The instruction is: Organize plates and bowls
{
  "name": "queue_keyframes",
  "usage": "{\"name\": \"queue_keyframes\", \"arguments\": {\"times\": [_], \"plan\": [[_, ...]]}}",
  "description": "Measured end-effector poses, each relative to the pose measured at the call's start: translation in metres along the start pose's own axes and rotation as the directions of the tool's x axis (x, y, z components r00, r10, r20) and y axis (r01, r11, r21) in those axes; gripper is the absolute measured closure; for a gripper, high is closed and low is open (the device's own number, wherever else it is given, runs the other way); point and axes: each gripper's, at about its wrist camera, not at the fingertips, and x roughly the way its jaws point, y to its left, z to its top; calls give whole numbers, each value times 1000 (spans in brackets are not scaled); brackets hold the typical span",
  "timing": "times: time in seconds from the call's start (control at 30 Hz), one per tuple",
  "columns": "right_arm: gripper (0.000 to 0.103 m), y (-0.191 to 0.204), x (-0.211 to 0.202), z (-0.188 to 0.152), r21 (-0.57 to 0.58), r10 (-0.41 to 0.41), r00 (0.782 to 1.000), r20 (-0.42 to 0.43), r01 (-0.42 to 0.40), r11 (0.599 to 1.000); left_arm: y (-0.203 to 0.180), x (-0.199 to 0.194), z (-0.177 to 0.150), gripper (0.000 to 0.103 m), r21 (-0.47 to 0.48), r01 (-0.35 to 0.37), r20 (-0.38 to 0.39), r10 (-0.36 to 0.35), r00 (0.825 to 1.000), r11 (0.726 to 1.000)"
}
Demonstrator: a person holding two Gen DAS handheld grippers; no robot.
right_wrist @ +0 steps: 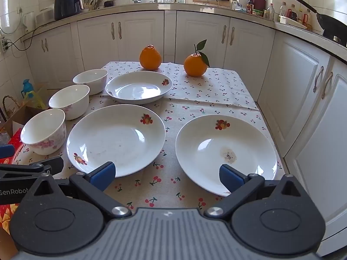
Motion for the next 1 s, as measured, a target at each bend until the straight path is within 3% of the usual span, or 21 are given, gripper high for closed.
{"name": "queue_keyframes", "arguments": {"times": [1.0], "plan": [[0, -4, -3, -1, 1, 3, 1000, 11, -3, 1000, -2, -1, 1, 1, -1, 3, -1, -3, 1000, 1000]]}}
